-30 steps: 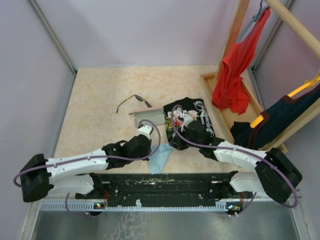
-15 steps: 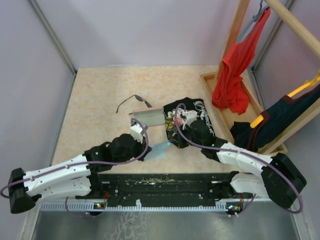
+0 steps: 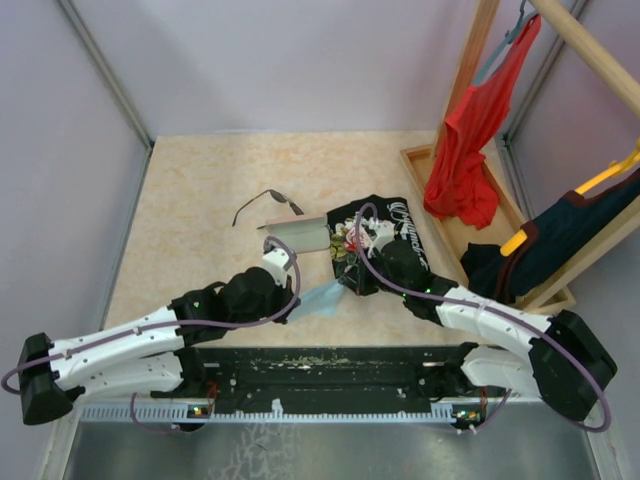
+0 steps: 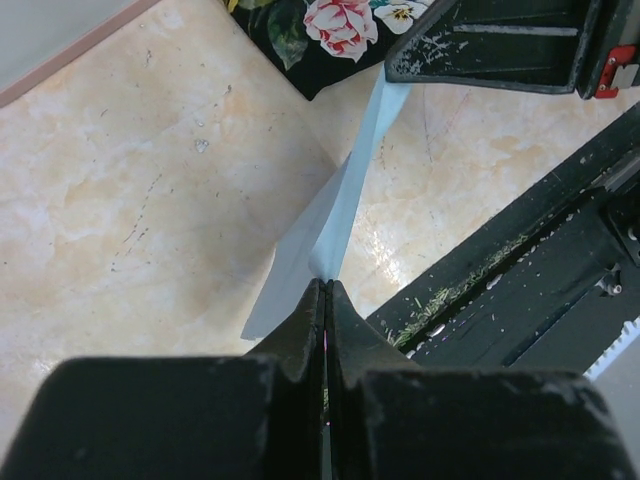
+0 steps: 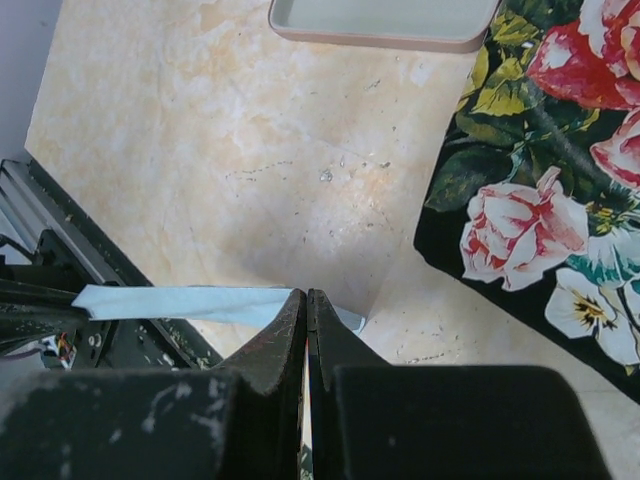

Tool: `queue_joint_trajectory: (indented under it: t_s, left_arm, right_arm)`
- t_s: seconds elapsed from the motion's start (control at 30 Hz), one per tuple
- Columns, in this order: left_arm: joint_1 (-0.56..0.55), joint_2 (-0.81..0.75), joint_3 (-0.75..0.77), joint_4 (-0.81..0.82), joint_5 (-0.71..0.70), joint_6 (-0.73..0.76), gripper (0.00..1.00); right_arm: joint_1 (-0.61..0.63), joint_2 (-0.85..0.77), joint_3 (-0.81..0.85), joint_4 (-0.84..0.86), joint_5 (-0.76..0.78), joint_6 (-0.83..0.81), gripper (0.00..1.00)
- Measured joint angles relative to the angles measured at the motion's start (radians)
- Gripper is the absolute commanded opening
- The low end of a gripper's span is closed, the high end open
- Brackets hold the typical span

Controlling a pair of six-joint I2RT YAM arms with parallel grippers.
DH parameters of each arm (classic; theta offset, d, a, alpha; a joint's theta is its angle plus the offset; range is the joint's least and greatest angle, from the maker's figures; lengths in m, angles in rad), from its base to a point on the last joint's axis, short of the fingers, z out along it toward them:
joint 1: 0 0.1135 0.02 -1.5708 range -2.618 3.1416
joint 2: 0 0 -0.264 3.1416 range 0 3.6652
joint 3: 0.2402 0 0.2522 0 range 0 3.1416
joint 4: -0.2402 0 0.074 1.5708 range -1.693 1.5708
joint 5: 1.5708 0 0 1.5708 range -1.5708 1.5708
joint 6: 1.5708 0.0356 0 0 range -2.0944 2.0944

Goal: Organize the sunglasses
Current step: Adjust the glasses cleaning cloth at the center of the board.

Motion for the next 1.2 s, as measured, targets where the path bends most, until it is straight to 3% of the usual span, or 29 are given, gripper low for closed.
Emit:
queue_joint_trajectory:
  t_s: [0.3, 0.67, 0.9, 1.2]
  left_arm:
    - [0.000, -0.020, 0.073, -0.131, 0.009, -0.047, 0.00]
    - [0.000, -0.045, 0.105, -0.276, 0.041, -0.132, 0.00]
    - [0.001, 0.084, -0.003, -0.188, -0.071, -0.181, 0.00]
    - [0.036, 0.261, -0.005, -0.011, -0.322, -0.159, 0.00]
  right_arm:
    - [0.143, -0.082, 0.128, -0.241, 0.070, 0.003, 0.00]
    - [0.195, -0.078, 0.236, -0.460, 0.022, 0.017, 0.00]
    - [0.185, 0.081, 0.253, -0.426, 0.049, -0.001, 0.00]
    - [0.108, 0.292, 0.269, -0.203, 0.055, -0.084, 0.00]
